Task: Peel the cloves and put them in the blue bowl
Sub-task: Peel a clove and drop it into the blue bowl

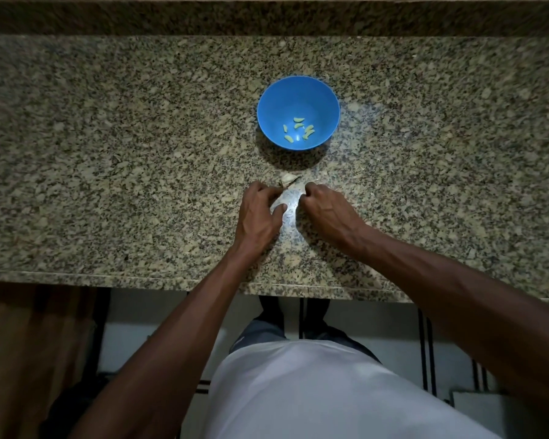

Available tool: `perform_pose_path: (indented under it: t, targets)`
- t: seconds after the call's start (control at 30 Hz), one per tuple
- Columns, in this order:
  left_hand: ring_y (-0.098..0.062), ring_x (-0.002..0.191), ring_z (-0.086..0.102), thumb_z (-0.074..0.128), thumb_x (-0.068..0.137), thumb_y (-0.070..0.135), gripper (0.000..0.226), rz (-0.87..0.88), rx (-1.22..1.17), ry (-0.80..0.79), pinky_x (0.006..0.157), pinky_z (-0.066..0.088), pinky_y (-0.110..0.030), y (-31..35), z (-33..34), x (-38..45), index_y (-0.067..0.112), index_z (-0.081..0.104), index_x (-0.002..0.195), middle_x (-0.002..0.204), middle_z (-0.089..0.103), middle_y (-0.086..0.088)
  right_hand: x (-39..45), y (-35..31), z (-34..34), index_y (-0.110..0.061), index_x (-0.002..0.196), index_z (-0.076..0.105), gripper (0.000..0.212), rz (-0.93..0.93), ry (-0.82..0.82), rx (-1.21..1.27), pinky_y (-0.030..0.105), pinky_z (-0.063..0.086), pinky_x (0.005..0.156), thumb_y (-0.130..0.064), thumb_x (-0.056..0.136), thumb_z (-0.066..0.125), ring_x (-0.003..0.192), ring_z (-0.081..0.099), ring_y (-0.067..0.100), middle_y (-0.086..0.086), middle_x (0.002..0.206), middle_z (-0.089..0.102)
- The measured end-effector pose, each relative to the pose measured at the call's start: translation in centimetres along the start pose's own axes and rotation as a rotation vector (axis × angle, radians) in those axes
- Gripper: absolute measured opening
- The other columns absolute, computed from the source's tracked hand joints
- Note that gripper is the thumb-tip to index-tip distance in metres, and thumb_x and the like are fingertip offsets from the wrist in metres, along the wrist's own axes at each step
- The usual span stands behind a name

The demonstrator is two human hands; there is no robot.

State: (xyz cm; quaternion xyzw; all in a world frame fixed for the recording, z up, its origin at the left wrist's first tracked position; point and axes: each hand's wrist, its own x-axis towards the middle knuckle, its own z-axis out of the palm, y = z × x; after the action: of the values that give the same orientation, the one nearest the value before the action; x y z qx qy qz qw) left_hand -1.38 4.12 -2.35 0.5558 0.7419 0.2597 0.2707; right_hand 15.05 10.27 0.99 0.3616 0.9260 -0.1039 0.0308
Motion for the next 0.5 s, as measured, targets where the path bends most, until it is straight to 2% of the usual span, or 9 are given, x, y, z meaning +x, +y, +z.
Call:
perform_pose_path:
  t: [0.2,0.3,0.4,0.5]
  targets:
    - [-0.02,0.108,0.057,0.068,0.095,0.023,0.036,-0.018,0.012,0.012,0.095,0.055,-0.038,0.5,0.0,0.0,0.01,0.067,0.129,0.113,0.055,-0.001,0.3,-0.4,-0.2,0.007,0.092,0.069,0.005,-0.07,-0.051,-0.099,0.04,0.043,0.058,0.002,0.091,0.066,0.079,0.062,0.037,0.023,0.094,0.062]
    - [-0.018,0.108,0.056,0.067,0.095,0.021,0.036,-0.02,0.033,0.013,0.094,0.053,-0.034,0.8,-0.1,0.0,0.01,0.067,0.129,0.114,0.057,-0.002,0.3,-0.8,-0.2,0.006,0.095,0.071,0.008,-0.102,-0.067,-0.174,0.042,0.046,0.058,0.002,0.089,0.067,0.078,0.063,0.037,0.023,0.093,0.062]
    - [-0.019,0.11,0.056,0.068,0.096,0.02,0.036,-0.034,0.039,0.012,0.093,0.053,-0.031,1.0,-0.1,-0.1,0.01,0.067,0.13,0.115,0.057,-0.003,0.0,-1.2,-0.2,0.006,0.105,0.068,0.014,-0.114,-0.082,-0.216,0.044,0.052,0.067,0.002,0.095,0.06,0.084,0.064,0.036,0.023,0.099,0.062]
    - [-0.019,0.105,0.057,0.067,0.096,0.016,0.034,-0.034,0.058,0.017,0.088,0.05,-0.027,1.4,-0.2,0.0,0.009,0.067,0.129,0.116,0.059,-0.006,0.1,-1.5,-0.7,0.008,0.104,0.069,0.014,-0.106,-0.047,-0.117,0.046,0.049,0.067,0.002,0.095,0.059,0.087,0.064,0.04,0.025,0.1,0.062]
